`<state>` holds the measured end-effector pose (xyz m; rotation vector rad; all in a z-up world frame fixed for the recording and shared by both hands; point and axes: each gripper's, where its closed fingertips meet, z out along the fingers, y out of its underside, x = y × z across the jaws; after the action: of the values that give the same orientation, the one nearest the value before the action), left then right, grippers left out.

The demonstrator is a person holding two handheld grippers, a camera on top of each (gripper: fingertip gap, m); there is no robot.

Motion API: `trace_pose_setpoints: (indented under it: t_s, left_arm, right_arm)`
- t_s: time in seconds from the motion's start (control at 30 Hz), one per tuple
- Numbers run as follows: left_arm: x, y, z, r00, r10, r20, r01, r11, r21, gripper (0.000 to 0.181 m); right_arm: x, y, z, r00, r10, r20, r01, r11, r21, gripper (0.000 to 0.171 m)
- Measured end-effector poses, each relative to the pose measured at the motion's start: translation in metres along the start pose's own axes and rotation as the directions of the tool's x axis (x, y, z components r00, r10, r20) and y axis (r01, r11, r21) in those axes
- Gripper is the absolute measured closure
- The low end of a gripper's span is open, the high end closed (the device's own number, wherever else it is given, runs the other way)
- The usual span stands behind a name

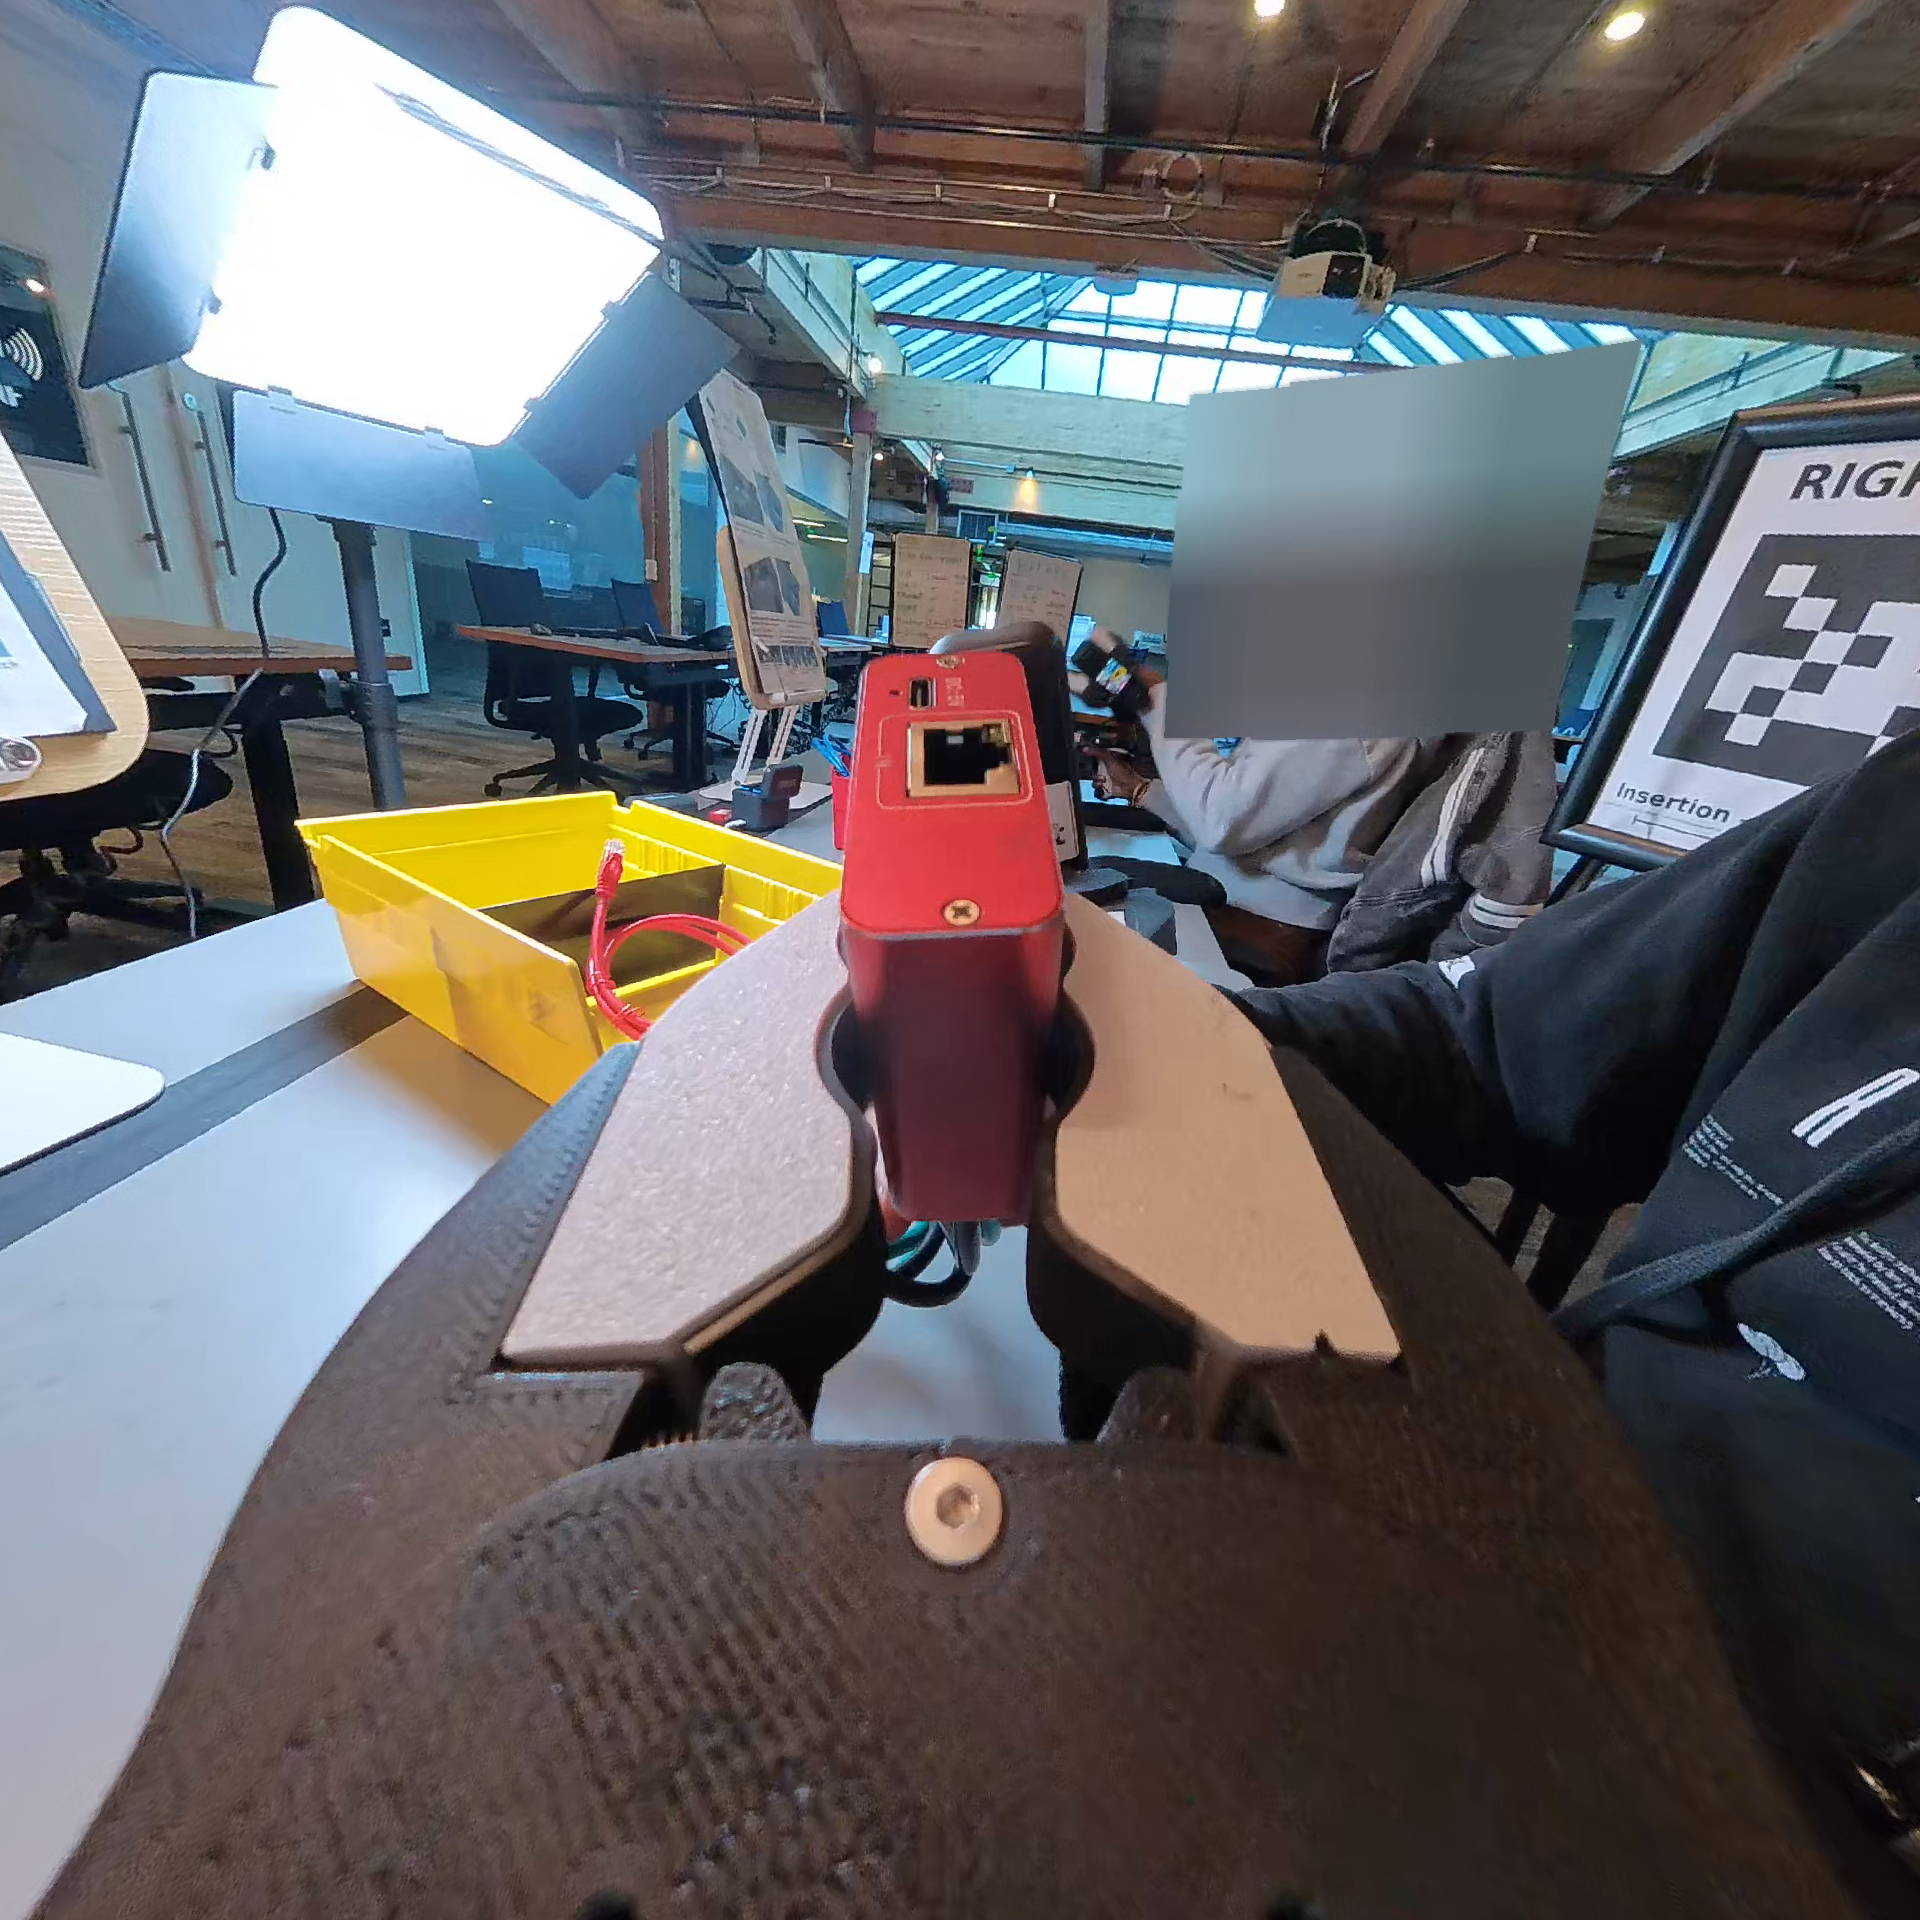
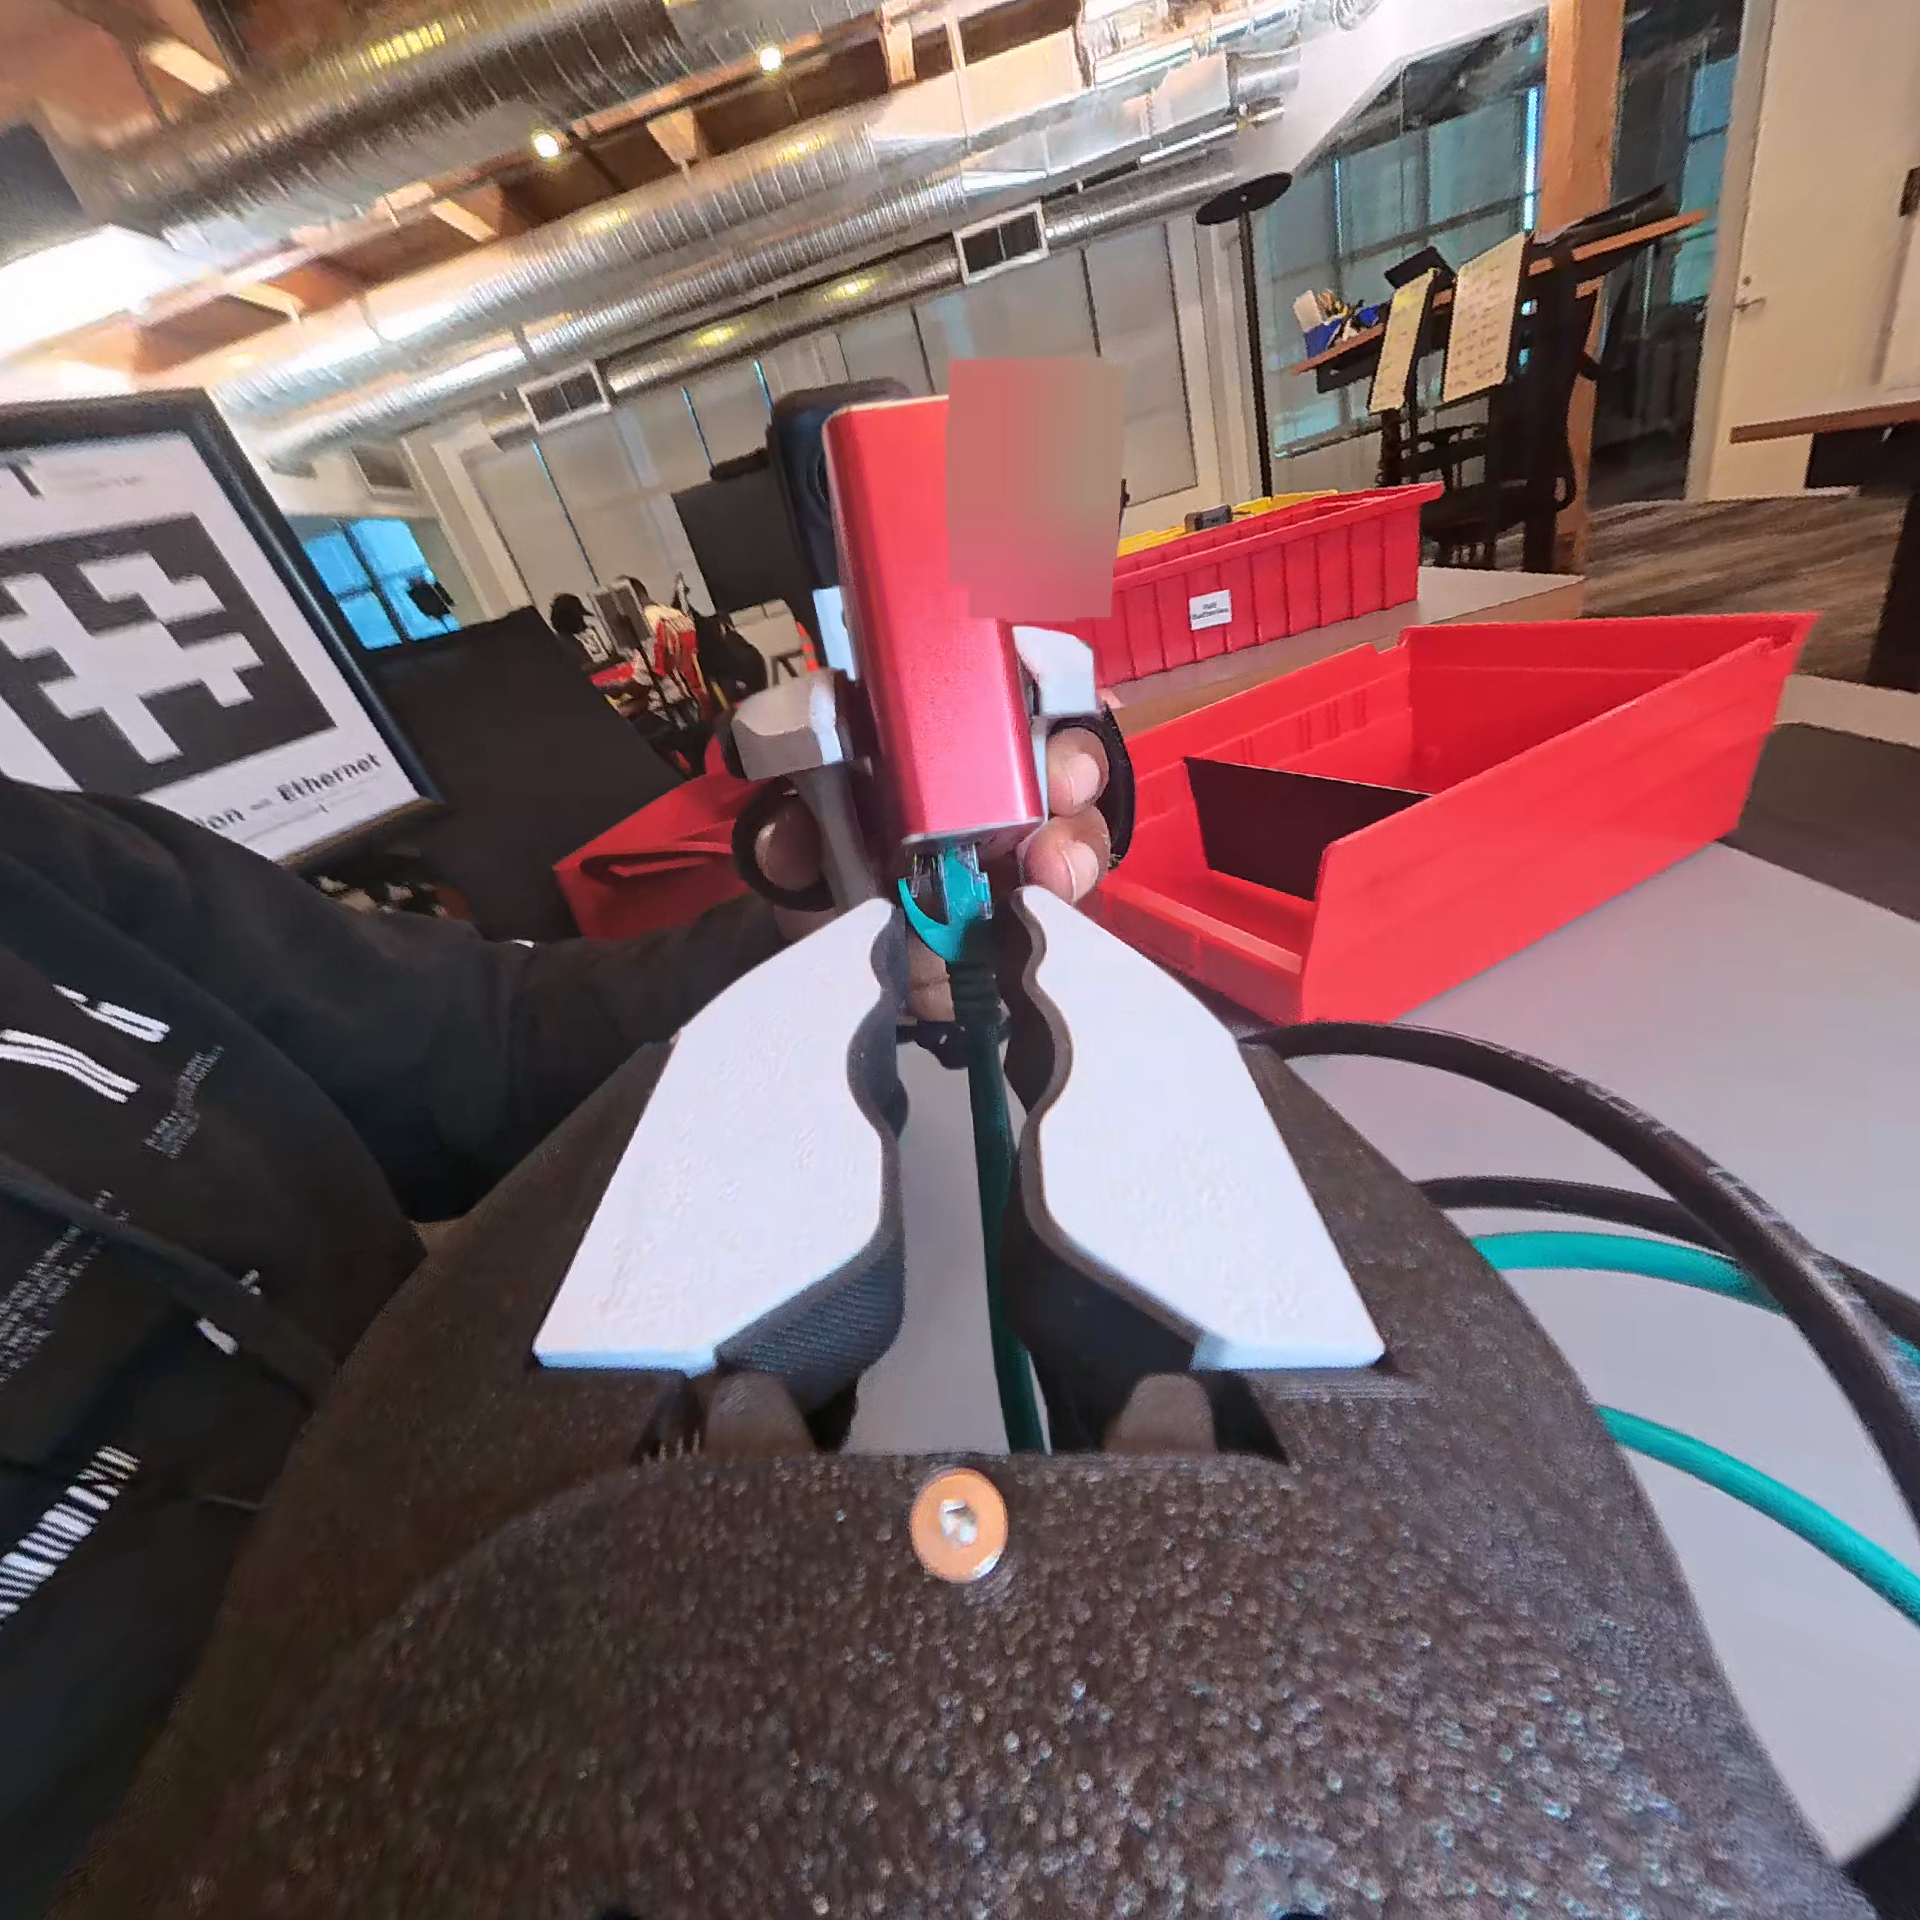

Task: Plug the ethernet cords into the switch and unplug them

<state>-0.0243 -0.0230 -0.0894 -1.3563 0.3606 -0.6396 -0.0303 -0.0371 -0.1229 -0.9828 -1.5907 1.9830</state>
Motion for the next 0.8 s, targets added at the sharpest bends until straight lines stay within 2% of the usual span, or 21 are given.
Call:
trace_pose_setpoints:
  t_s: [0.17, 0.27, 0.5, 0.7, 0.8]
  left_arm:
    - [-0.003, 0.0, 0.0, 1.0, -0.015, 0.021, 0.015, 1.0, 0.014, 0.152]
    - [-0.003, -0.003, -0.001, 1.0, -0.006, 0.03, 0.005, 1.0, 0.024, 0.152]
    - [0.006, -0.002, -0.004, 0.989, 0.144, 0.03, -0.143, 0.989, -0.037, 0.152]
    - [0.003, 0.009, -0.004, 0.956, 0.286, 0.066, -0.275, 0.951, -0.14, 0.151]
    - [0.007, 0.006, -0.004, 0.949, 0.31, 0.057, -0.301, 0.946, -0.124, 0.151]
  right_arm:
    - [0.003, -0.001, 0.001, 0.999, 0.039, -0.014, -0.039, 0.999, 0.025, 0.155]
    - [0.004, -0.004, 0.001, 0.998, 0.012, -0.061, -0.009, 0.999, 0.052, 0.156]
    - [0.002, -0.001, 0.007, 0.992, 0.07, -0.1, -0.068, 0.997, 0.028, 0.156]
    - [0.014, 0.011, 0.008, 0.985, 0.009, -0.169, -0.017, 0.999, -0.048, 0.155]
    - [0.013, 0.016, 0.012, 0.979, -0.075, -0.19, 0.055, 0.992, -0.109, 0.155]
